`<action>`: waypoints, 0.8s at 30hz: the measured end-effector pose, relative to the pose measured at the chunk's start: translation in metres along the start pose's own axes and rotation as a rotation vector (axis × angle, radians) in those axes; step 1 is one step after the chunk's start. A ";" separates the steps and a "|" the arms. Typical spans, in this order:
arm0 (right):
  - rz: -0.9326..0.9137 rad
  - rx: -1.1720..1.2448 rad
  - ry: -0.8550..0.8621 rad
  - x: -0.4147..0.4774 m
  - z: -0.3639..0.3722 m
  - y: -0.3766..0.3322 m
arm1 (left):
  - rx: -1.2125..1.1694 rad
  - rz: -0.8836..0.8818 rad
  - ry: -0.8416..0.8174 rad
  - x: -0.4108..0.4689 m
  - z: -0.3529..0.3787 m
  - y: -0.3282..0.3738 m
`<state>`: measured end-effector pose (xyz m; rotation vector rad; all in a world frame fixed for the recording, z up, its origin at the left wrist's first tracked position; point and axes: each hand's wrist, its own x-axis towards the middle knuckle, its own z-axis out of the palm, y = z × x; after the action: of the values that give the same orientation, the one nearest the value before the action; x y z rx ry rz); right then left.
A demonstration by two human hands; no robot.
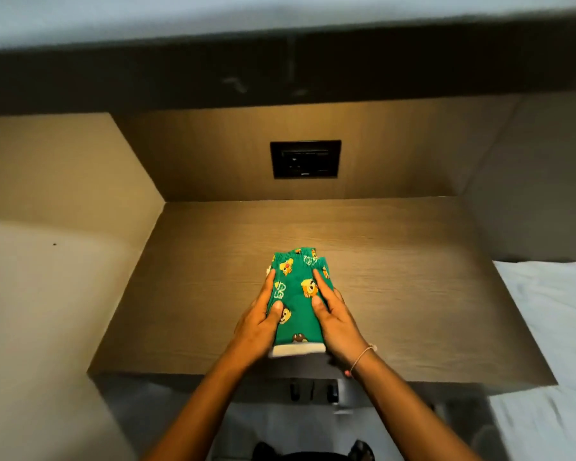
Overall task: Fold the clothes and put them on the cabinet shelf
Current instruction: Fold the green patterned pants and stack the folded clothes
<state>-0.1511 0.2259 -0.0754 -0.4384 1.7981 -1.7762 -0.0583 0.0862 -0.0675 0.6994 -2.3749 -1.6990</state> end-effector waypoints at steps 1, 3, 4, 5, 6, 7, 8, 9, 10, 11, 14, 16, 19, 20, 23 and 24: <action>-0.012 -0.020 -0.004 0.003 0.012 0.003 | 0.000 -0.007 0.012 -0.001 -0.009 -0.008; -0.018 -0.013 -0.027 0.012 0.034 0.002 | -0.020 -0.021 0.035 0.000 -0.029 -0.017; -0.026 -0.011 -0.044 0.020 0.046 -0.002 | -0.034 -0.027 0.054 0.004 -0.041 -0.018; -0.039 -0.019 -0.058 0.030 0.059 -0.007 | -0.045 -0.032 0.079 0.010 -0.055 -0.018; -0.053 -0.027 -0.072 0.042 0.071 -0.014 | -0.049 -0.036 0.108 0.018 -0.070 -0.015; -0.074 -0.042 -0.081 0.055 0.082 -0.020 | -0.060 -0.037 0.138 0.028 -0.084 -0.012; -0.101 -0.069 -0.087 0.069 0.096 -0.027 | -0.079 -0.037 0.167 0.038 -0.101 -0.011; -0.129 -0.109 -0.090 0.083 0.109 -0.033 | -0.095 -0.043 0.188 0.050 -0.117 -0.012; -0.146 -0.145 -0.093 0.097 0.122 -0.038 | -0.099 -0.055 0.198 0.062 -0.134 -0.014; -0.142 -0.163 -0.096 0.110 0.135 -0.042 | -0.086 -0.076 0.200 0.074 -0.149 -0.017; -0.079 -0.179 -0.107 0.140 0.167 -0.041 | -0.039 -0.178 0.196 0.099 -0.179 -0.025; -0.040 -0.196 -0.105 0.150 0.180 -0.032 | -0.038 -0.220 0.188 0.104 -0.186 -0.027; -0.044 -0.259 -0.089 0.151 0.187 -0.019 | 0.018 -0.244 0.192 0.098 -0.185 -0.032; -0.058 -0.284 -0.083 0.151 0.187 -0.017 | 0.037 -0.233 0.207 0.096 -0.183 -0.035; -0.065 -0.289 -0.083 0.151 0.188 -0.017 | 0.061 -0.192 0.248 0.093 -0.180 -0.038; -0.064 -0.292 -0.084 0.151 0.188 -0.017 | 0.070 -0.184 0.258 0.092 -0.180 -0.039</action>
<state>-0.1591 -0.0155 -0.0753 -0.6818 2.0099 -1.5148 -0.0615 -0.1190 -0.0539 1.1070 -2.2579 -1.4873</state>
